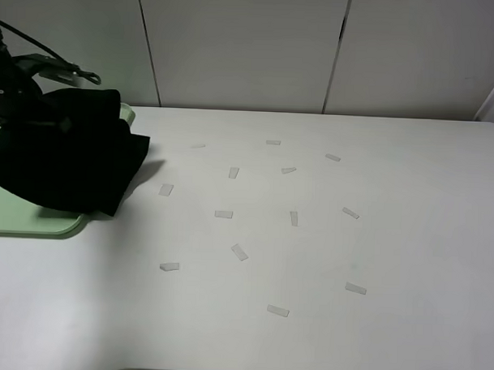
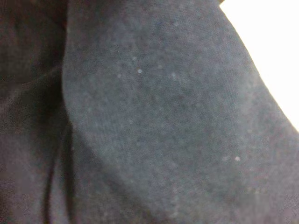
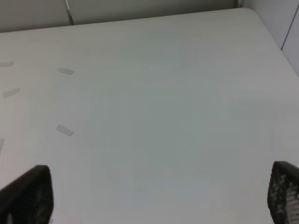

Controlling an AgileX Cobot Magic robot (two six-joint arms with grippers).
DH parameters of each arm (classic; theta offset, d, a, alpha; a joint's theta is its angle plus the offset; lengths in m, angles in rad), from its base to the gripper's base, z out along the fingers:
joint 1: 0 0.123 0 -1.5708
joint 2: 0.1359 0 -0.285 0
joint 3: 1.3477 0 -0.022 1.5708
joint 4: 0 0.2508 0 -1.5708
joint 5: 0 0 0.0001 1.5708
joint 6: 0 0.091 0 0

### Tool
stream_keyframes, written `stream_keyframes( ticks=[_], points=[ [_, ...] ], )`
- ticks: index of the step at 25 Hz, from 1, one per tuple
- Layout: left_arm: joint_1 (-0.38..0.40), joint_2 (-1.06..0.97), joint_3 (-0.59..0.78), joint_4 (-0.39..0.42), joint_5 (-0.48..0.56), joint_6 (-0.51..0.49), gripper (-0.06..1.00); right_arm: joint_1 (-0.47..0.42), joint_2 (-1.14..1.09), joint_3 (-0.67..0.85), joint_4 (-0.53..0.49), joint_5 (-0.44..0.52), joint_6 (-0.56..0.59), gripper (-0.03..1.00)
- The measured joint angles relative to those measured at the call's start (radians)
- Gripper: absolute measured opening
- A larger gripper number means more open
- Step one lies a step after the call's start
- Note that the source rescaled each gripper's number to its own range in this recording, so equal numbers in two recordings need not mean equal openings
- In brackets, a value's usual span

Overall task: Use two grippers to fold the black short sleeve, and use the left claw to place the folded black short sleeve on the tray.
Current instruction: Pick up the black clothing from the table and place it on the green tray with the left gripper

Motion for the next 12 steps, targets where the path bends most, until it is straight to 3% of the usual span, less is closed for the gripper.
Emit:
stream_keyframes(
  ticks=[6,12],
  points=[
    [0.086,0.000,0.000,0.010,-0.072,0.060,0.26,0.000,0.000,0.000,0.000,0.000,0.000,1.00],
    [0.102,0.000,0.000,0.011,-0.152,0.073,0.26,0.000,0.000,0.000,0.000,0.000,0.000,1.00]
  ],
)
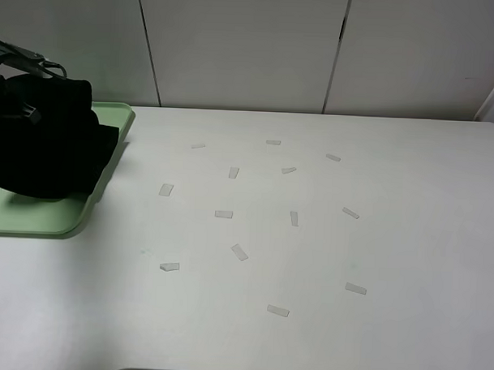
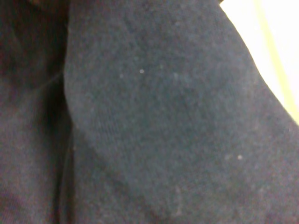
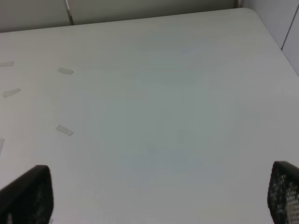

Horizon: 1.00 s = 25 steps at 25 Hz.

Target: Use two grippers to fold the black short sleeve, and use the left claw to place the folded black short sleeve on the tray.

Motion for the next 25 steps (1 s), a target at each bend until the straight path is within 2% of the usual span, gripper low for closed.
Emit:
stream_keyframes(
  ticks=[7,8,9,11,13,14,20,25],
  points=[
    [0.000,0.000,0.000,0.000,-0.011,0.001,0.26,0.000,0.000,0.000,0.000,0.000,0.000,1.00],
    [0.000,0.000,0.000,0.000,-0.011,0.001,0.30,0.000,0.000,0.000,0.000,0.000,0.000,1.00],
    [0.000,0.000,0.000,0.000,-0.014,0.001,0.39,0.000,0.000,0.000,0.000,0.000,0.000,1.00],
    [0.000,0.000,0.000,0.000,-0.032,-0.004,0.71,0.000,0.000,0.000,0.000,0.000,0.000,1.00],
    [0.000,0.000,0.000,0.000,-0.065,-0.008,0.88,0.000,0.000,0.000,0.000,0.000,0.000,1.00],
    [0.000,0.000,0.000,0.000,-0.079,-0.010,0.93,0.000,0.000,0.000,0.000,0.000,0.000,1.00],
    [0.000,0.000,0.000,0.000,-0.088,-0.012,0.99,0.000,0.000,0.000,0.000,0.000,0.000,1.00],
    [0.000,-0.003,-0.053,-0.001,0.019,-0.029,1.00,0.000,0.000,0.000,0.000,0.000,0.000,1.00]
  ],
)
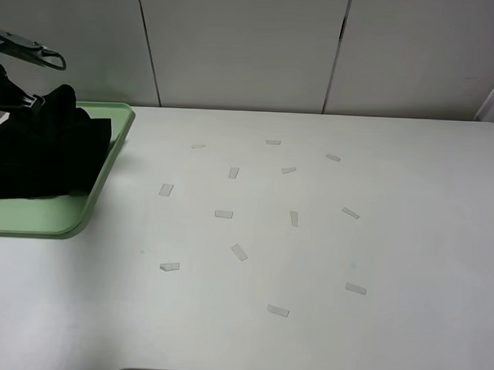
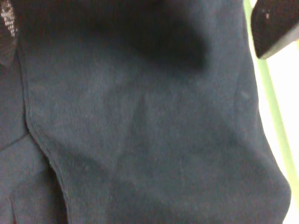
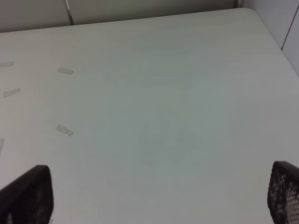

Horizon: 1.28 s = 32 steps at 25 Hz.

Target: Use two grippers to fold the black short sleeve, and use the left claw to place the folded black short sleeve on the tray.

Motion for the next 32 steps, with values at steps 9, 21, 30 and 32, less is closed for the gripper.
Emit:
stream_keyframes(
  ticks=[9,21,30,32],
  points=[
    [0.000,-0.005,-0.200,-0.047,0.356,-0.140,1.00,0.000,0.000,0.000,0.000,0.000,0.000,1.00],
    [0.000,-0.221,-0.232,-0.095,0.534,-0.181,1.00,0.000,0.000,0.000,0.000,0.000,0.000,1.00],
    [0.000,-0.429,-0.231,-0.098,0.540,-0.185,0.99,0.000,0.000,0.000,0.000,0.000,0.000,1.00],
    [0.000,-0.484,-0.218,-0.098,0.541,-0.185,0.99,0.000,0.000,0.000,0.000,0.000,0.000,1.00]
  ],
)
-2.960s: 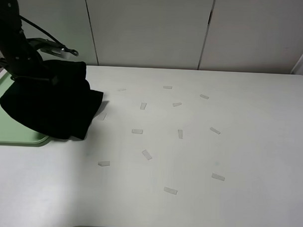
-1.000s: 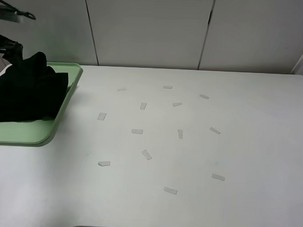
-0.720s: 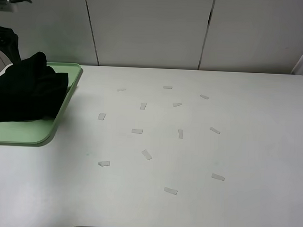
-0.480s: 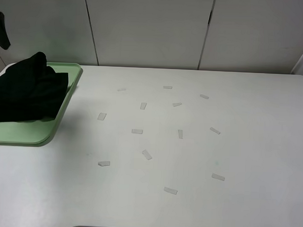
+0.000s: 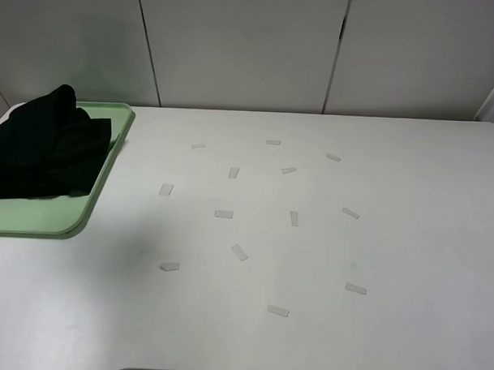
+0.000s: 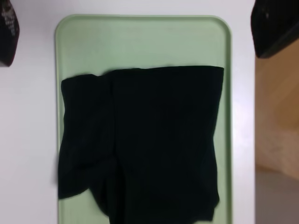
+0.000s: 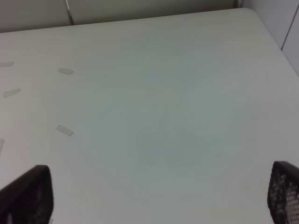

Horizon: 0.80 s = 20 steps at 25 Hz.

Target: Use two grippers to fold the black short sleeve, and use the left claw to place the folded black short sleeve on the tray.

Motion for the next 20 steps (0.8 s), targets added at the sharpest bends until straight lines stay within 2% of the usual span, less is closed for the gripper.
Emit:
stream_keyframes(
  ticks=[5,20],
  points=[
    [0.000,-0.153,0.093,-0.009,0.000,-0.001,0.99,0.000,0.000,0.000,0.000,0.000,0.000,1.00],
    [0.000,-0.650,0.558,-0.077,0.001,-0.008,0.99,0.000,0.000,0.000,0.000,0.000,0.000,1.00]
  ],
)
